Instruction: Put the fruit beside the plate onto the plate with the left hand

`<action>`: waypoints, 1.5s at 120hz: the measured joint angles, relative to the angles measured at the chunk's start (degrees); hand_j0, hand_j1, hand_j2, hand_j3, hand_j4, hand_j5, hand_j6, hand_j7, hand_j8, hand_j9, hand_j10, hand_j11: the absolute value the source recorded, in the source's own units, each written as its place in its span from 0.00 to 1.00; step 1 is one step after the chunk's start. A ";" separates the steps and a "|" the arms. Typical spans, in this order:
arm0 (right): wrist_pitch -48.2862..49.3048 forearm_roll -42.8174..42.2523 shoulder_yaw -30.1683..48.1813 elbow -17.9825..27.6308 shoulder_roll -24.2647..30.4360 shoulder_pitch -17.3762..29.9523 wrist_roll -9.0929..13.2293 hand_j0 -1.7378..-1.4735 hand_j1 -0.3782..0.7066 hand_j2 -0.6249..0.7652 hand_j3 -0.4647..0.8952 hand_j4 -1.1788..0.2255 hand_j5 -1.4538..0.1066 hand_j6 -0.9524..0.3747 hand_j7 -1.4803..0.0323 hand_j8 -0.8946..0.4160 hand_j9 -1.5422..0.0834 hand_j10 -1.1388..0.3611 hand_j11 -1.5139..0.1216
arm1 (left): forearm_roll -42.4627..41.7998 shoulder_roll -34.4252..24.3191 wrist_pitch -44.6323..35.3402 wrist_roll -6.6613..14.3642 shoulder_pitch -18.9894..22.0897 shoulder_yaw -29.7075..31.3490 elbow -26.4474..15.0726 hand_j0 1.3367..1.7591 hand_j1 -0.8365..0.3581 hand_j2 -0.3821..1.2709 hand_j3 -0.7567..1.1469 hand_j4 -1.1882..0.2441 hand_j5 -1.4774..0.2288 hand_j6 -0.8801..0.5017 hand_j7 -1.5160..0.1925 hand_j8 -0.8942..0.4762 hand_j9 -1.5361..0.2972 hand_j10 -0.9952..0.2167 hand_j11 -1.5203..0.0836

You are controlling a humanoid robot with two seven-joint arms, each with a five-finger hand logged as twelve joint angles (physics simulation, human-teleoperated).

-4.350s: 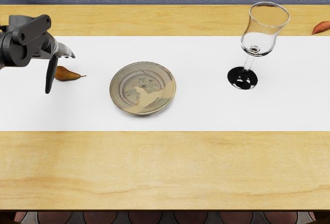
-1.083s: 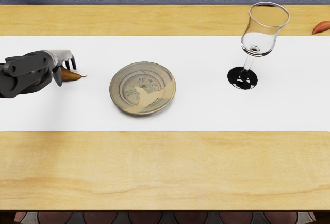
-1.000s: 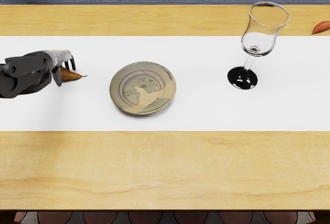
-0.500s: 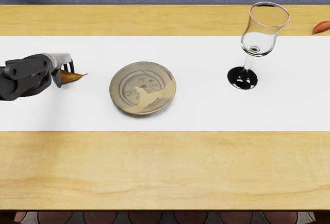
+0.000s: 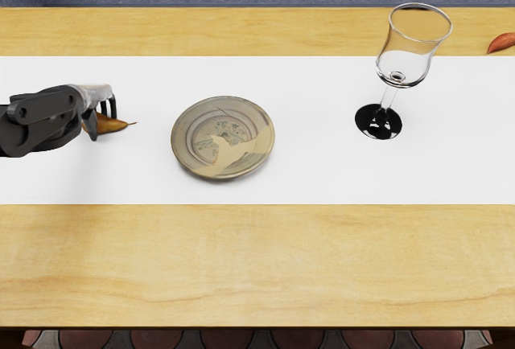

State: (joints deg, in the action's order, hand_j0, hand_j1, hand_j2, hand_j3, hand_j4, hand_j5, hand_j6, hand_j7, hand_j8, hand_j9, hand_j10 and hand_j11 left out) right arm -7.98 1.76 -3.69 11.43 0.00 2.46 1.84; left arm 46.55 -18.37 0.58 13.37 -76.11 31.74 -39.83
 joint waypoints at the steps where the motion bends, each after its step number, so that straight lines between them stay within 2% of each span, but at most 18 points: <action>1: 0.01 0.00 0.00 0.00 0.00 0.00 0.00 0.30 0.06 0.45 0.34 0.82 0.91 0.70 0.95 0.66 0.93 0.74 0.90 | 0.00 0.00 -0.01 0.00 0.00 -0.01 -0.03 0.75 0.44 0.41 0.40 0.41 0.32 0.25 0.35 0.27 0.33 0.24 0.37; 21: 0.00 0.00 0.00 0.00 0.00 0.00 0.00 0.30 0.06 0.45 0.34 0.82 0.91 0.70 0.95 0.66 0.93 0.74 0.90 | -0.05 -0.09 0.03 0.02 -0.46 -0.26 -1.02 0.75 0.43 0.41 0.40 0.43 0.31 0.27 0.33 0.29 0.32 0.25 0.36; 46: 0.01 0.00 0.00 0.01 0.00 0.00 0.00 0.30 0.06 0.45 0.34 0.82 0.91 0.70 0.95 0.66 0.93 0.74 0.90 | -1.47 -0.41 0.13 -0.03 -2.27 -0.42 -3.43 0.75 0.41 0.46 0.40 0.40 0.29 0.25 0.32 0.29 0.31 0.25 0.35; 62: 0.00 0.00 0.00 0.00 0.00 0.00 0.00 0.30 0.06 0.45 0.34 0.82 0.91 0.70 0.95 0.66 0.93 0.74 0.90 | -3.43 -1.14 0.49 -0.03 -4.23 -0.42 -5.83 0.75 0.44 0.43 0.40 0.39 0.28 0.25 0.32 0.28 0.31 0.24 0.35; 115: 0.01 0.00 0.00 0.00 0.00 0.00 0.00 0.30 0.06 0.45 0.34 0.82 0.91 0.70 0.95 0.66 0.93 0.74 0.90 | -10.02 -0.97 1.82 0.02 -11.38 -0.44 -11.61 0.75 0.42 0.47 0.40 0.38 0.27 0.25 0.32 0.28 0.31 0.24 0.35; 140: -0.01 0.00 0.00 0.00 0.00 0.00 0.00 0.30 0.06 0.45 0.34 0.82 0.91 0.70 0.95 0.66 0.93 0.74 0.90 | -13.65 0.05 3.41 0.02 -14.31 -0.48 -14.52 0.76 0.41 0.47 0.40 0.38 0.28 0.25 0.32 0.28 0.31 0.25 0.35; 159: 0.01 0.00 0.00 0.01 0.00 0.00 -0.01 0.30 0.06 0.45 0.34 0.82 0.91 0.70 0.95 0.66 0.93 0.74 0.90 | -15.03 2.32 4.55 0.00 -14.75 -1.04 -15.97 0.76 0.41 0.48 0.40 0.38 0.27 0.26 0.32 0.28 0.32 0.25 0.35; 180: 0.01 0.00 0.00 0.00 0.00 0.00 -0.01 0.30 0.06 0.45 0.34 0.82 0.91 0.70 0.95 0.66 0.93 0.74 0.90 | -15.73 4.99 4.85 -0.01 -15.25 -2.09 -16.73 0.76 0.38 0.54 0.40 0.40 0.27 0.28 0.32 0.29 0.32 0.25 0.35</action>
State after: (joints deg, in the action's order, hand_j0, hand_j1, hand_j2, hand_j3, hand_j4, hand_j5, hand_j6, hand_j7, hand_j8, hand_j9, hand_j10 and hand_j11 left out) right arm -7.98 1.75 -3.69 11.43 0.00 2.46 1.84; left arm 30.82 -13.38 5.43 13.36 -91.36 29.65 -56.57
